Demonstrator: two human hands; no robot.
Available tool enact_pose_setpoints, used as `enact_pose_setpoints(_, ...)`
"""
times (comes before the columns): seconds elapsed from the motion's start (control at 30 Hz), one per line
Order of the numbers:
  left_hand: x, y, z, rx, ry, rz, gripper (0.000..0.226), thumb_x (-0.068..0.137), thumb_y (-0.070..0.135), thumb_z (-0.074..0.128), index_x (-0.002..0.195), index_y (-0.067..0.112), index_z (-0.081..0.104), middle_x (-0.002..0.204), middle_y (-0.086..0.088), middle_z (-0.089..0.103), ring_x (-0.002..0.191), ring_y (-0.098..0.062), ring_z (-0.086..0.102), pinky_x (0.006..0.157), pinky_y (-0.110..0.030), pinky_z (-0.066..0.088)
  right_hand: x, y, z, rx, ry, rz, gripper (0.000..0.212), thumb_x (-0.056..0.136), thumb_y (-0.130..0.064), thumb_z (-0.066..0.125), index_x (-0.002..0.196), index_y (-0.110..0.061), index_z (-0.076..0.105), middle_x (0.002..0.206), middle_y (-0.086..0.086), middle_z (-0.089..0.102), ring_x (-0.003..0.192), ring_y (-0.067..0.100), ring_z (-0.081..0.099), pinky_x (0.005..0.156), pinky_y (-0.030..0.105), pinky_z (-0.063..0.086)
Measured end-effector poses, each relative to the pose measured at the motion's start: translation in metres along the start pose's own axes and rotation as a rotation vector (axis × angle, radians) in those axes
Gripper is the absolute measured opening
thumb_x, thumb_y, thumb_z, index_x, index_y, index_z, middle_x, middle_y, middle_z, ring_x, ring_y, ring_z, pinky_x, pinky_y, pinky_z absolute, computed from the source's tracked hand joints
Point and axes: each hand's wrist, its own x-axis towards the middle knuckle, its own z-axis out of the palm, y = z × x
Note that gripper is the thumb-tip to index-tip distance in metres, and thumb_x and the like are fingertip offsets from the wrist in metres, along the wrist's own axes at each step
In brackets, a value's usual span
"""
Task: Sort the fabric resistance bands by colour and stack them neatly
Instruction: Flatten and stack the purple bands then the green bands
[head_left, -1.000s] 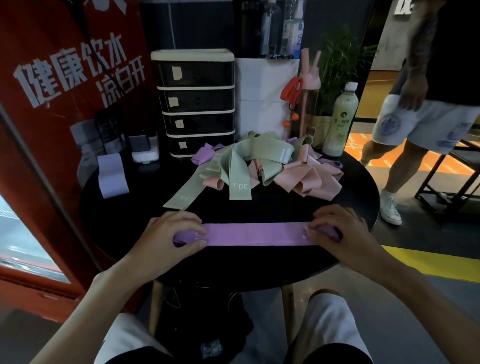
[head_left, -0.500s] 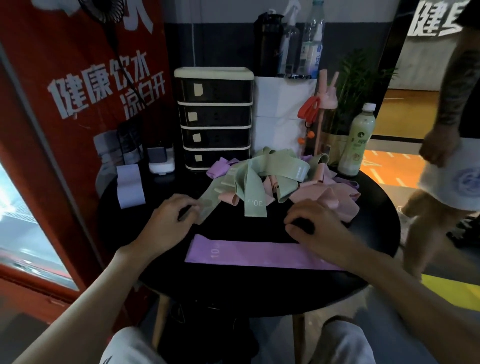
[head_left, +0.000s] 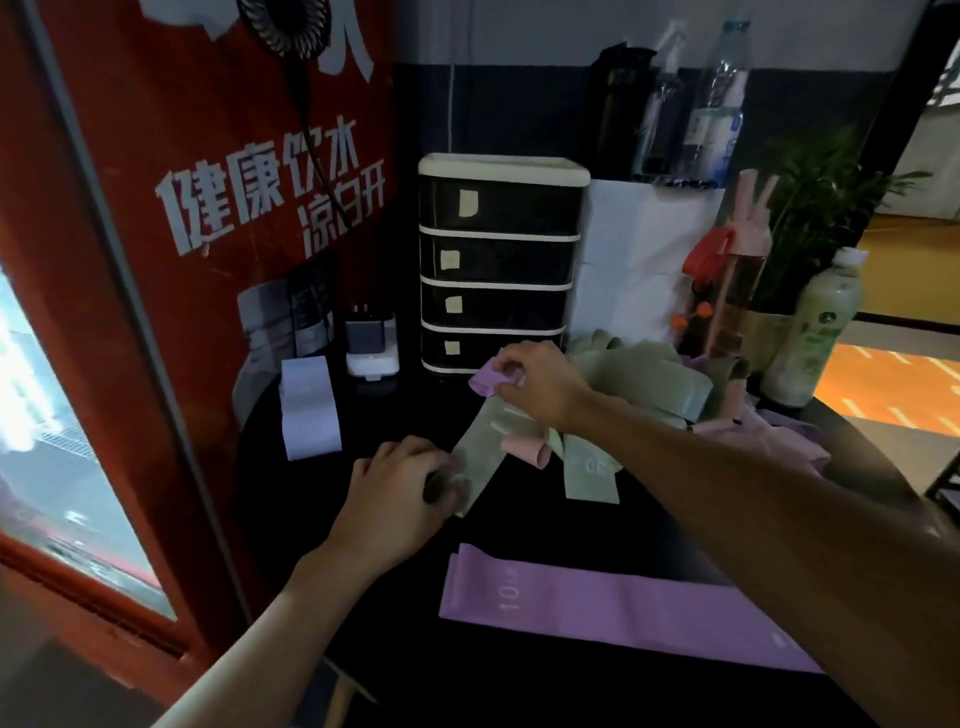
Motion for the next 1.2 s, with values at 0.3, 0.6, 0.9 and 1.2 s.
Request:
enact_pose_setpoints(0.3,0.001,-0.002,0.001,-0.013,0.004,0.026,0.031,0.094,0.054,0.051,0.121,0.042,0.058,0.120,0.021,0.045,0.120,-0.008,0.038,0.099,-0.035,0.029,0.059,0.008,0.020,-0.264,-0.206,0.024,0.041,0.097,-0.025,0.048,0.138,-0.032,0.050,0.127,0.004,0.054,0.128,0.024,0.036,0.102,0.039,0.025)
enact_pose_setpoints(0.6,0.002,-0.001,-0.001,0.016,-0.008,0.020,0.032,0.094,0.054,0.051,0.122,0.040,0.058,0.121,0.019,0.045,0.122,-0.009,0.037,0.098,-0.034,0.027,0.066,0.012,0.021,-0.324,-0.184,0.052,0.024,0.091,-0.018,0.055,0.104,-0.031,0.070,0.113,0.000,0.060,0.119,0.024,0.037,0.096,0.038,0.028)
enact_pose_setpoints(0.9,0.000,0.001,-0.003,-0.023,0.010,-0.004,0.031,0.096,0.050,0.053,0.122,0.036,0.062,0.127,0.019,0.050,0.122,-0.008,0.042,0.095,-0.031,0.026,0.031,-0.016,-0.036,0.136,0.083,-0.126,0.009,0.089,-0.021,0.067,0.083,-0.015,0.070,0.080,0.000,0.066,0.069,0.008,0.059,0.059,0.011,0.041)
enact_pose_setpoints(1.2,0.009,0.037,-0.044,-0.337,0.291,0.059,0.022,0.093,0.026,0.067,0.115,0.023,0.064,0.099,0.016,0.062,0.095,0.006,0.057,0.087,-0.019,0.049,-0.017,-0.045,-0.108,0.217,0.224,-0.252,0.014,0.090,-0.009,0.065,0.092,-0.022,0.069,0.085,-0.015,0.064,0.077,-0.003,0.057,0.069,0.010,0.042)
